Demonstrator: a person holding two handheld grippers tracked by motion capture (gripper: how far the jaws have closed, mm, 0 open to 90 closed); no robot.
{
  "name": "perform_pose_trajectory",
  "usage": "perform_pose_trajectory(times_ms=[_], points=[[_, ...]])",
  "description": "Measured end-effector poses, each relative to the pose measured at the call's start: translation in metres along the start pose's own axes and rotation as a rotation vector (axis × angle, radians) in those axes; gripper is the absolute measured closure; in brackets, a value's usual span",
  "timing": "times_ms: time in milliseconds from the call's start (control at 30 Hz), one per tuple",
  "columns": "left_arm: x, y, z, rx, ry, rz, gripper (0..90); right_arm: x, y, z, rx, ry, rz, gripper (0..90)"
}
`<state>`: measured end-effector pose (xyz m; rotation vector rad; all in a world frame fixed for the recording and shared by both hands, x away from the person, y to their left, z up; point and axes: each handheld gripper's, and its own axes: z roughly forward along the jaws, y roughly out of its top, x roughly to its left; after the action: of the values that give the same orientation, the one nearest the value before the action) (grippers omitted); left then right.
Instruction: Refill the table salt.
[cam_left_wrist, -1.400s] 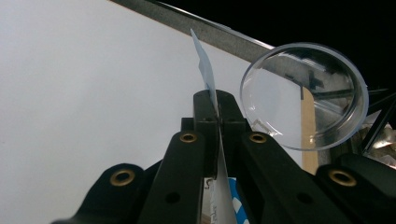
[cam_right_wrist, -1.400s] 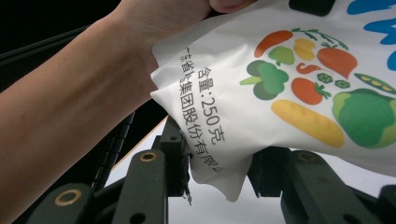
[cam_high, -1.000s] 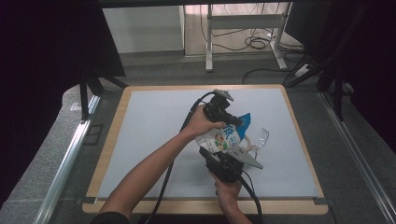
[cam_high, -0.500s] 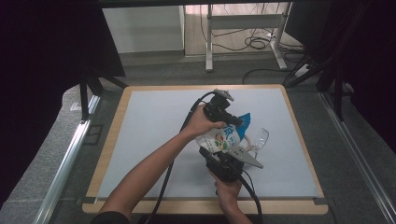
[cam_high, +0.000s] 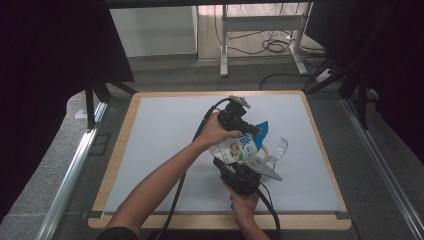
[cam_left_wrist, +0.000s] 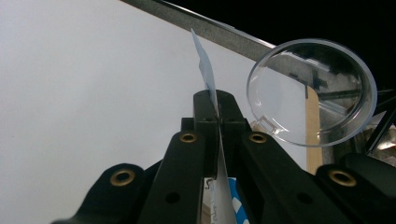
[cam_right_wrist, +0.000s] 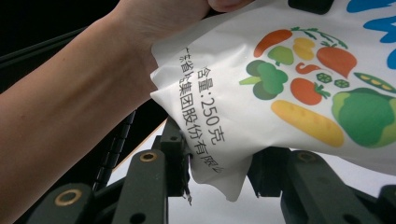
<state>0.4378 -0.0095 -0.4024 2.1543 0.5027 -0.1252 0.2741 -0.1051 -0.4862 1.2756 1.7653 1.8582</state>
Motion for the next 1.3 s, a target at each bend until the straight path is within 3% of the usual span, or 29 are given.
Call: perform_pose_trajectory(times_ms=[1300], points=[[-0.0018,0.0008,0.0013,0.004,0.001,0.003,89.4,0.0010,0.0006,-0.0009,-0.005,-0.006,-0.004,63.8]])
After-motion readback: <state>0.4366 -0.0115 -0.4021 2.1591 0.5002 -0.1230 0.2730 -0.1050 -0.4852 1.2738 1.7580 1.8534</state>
